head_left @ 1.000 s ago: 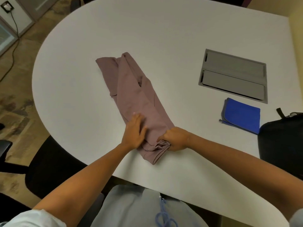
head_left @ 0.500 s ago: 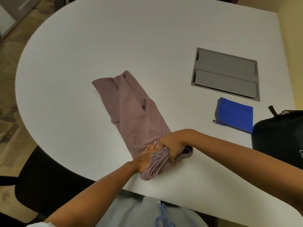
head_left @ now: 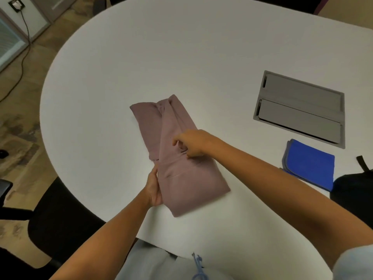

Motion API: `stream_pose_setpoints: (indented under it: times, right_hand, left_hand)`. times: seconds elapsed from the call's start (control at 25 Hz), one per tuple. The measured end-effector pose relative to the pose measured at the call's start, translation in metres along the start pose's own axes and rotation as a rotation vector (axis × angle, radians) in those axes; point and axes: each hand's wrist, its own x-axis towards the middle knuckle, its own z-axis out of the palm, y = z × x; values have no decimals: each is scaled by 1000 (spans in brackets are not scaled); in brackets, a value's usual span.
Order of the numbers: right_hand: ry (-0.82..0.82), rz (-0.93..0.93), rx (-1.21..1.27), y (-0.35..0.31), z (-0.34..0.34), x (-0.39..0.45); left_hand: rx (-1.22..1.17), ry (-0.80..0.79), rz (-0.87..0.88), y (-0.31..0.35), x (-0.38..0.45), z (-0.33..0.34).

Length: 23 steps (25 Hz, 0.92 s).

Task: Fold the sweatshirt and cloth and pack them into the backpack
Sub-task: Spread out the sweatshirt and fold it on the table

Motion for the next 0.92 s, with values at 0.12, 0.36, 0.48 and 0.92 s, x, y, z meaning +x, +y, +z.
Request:
stream_pose_setpoints:
  times: [0.12, 0.36, 0.48, 0.92]
  right_hand:
    - [-68, 49, -140, 11, 41, 11]
    - [252, 28, -97, 32, 103, -8]
    - [327, -72, -105, 47, 134, -25]
    - [352, -304, -222, 62, 160, -52]
  left_hand:
    - [-90, -24, -55, 4, -1, -6]
    - [364, -54, 31, 2, 9, -8]
    - [512, -17, 85, 3, 11, -2]
    - [1425, 411, 1178, -21, 21, 37]
